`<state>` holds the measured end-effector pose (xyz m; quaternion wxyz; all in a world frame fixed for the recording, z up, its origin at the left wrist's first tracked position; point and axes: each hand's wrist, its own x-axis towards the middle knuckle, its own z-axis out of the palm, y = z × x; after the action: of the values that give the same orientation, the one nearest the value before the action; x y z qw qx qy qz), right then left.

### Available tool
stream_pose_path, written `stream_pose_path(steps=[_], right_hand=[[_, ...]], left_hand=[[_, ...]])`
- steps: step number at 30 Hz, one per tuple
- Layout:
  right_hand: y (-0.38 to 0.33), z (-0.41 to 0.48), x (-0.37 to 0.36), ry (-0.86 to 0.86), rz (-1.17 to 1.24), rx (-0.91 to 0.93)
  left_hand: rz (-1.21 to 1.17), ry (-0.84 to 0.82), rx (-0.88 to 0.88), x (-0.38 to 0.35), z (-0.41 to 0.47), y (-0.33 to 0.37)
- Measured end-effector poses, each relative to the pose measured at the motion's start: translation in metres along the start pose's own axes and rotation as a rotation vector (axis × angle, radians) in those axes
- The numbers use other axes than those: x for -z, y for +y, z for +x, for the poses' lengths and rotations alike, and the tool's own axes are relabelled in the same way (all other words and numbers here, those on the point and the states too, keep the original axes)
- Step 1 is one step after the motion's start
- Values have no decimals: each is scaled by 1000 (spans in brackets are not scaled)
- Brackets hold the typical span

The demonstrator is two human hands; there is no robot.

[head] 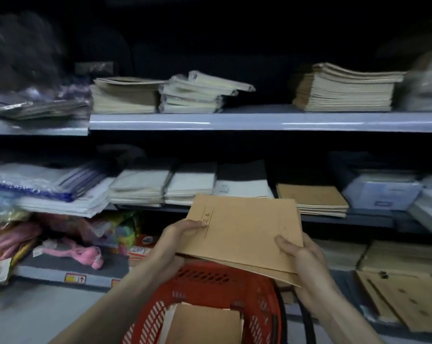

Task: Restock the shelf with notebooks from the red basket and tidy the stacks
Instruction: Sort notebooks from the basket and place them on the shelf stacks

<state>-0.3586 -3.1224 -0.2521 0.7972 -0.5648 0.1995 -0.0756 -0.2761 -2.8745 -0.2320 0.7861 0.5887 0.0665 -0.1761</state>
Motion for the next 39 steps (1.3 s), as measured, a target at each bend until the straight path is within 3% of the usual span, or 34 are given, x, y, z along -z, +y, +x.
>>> stream_pose_path(steps=[4,6,8,12,16,19,24,27,31,36,39], right_hand=[[-21,4,32,179,136,56],[-26,13,45,290,235,68],[-33,27,55,385,315,84],[-49,58,64,507,449,109],[-46,93,73,383,510,-43],[-40,105,91,186,381,-124],[-55,134,135,374,80,-7],[-65,140,133,335,-319,150],[-75,154,130,341,-694,301],[-64,179,139,365,-859,281],[-58,178,140,409,-913,263]], left_hand=[[-259,-62,9,-56,10,-3],[-271,-115,31,-93,19,-9],[-171,-208,57,-133,25,-16],[266,-440,89,-203,28,-34],[421,-428,73,-234,52,-41],[386,-316,22,-233,77,-30],[592,-171,-178,-206,126,-30],[680,-197,-280,-206,139,-39],[887,-43,-460,-212,157,-57],[1246,239,-520,-213,164,-64],[1300,278,-511,-216,157,-62]])
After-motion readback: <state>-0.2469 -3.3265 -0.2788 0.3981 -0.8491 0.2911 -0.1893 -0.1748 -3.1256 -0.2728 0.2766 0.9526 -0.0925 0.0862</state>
